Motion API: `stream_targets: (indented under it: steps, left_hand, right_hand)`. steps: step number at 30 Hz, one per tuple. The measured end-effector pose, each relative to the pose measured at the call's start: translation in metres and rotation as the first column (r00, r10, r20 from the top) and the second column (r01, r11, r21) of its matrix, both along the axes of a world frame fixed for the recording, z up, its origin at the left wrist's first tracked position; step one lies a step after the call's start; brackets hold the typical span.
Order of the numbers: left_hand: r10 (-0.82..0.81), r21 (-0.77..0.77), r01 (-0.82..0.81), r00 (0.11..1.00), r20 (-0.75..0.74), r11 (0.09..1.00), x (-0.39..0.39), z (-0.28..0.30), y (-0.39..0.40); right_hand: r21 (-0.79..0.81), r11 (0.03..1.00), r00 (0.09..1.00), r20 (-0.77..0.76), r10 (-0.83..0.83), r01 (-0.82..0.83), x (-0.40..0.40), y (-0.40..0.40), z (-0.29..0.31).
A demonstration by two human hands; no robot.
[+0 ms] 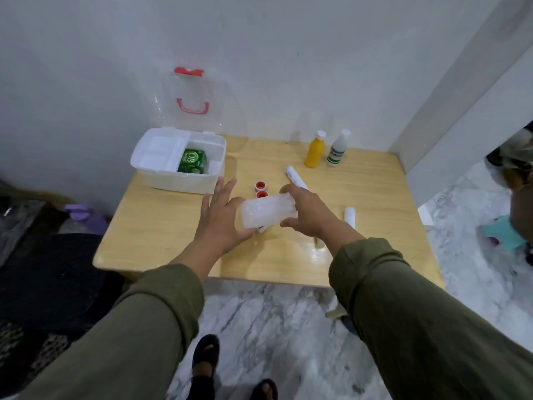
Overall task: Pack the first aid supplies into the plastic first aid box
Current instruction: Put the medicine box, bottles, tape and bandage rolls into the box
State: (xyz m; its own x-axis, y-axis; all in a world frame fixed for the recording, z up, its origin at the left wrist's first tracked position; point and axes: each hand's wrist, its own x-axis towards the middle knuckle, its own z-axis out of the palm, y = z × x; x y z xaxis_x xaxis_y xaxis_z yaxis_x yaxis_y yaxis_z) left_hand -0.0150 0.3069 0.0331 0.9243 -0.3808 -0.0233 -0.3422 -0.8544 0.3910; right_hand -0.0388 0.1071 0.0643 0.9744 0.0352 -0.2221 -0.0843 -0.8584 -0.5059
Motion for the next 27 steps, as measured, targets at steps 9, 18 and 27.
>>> stream_targets:
  steps: [9, 18, 27]
  left_hand:
    - [0.04, 0.008, -0.04, 0.999, 0.018, 0.999, 0.074, 0.038, 0.056]
    - [0.156, 0.115, -0.148, 0.985, -0.067, 0.982, 0.148, 0.03, 0.119]
    - [0.172, 0.126, -0.146, 0.96, -0.221, 0.981, 0.182, 0.011, 0.142]
  right_hand:
    - [0.152, 0.979, 0.988, 0.054, -0.145, 0.135, 0.061, 0.055, 0.043]
    - [0.169, 0.967, 0.978, 0.051, -0.203, 0.192, 0.123, 0.096, 0.036]
    - [0.121, 0.974, 0.981, -0.055, -0.188, 0.193, 0.155, 0.112, 0.021]
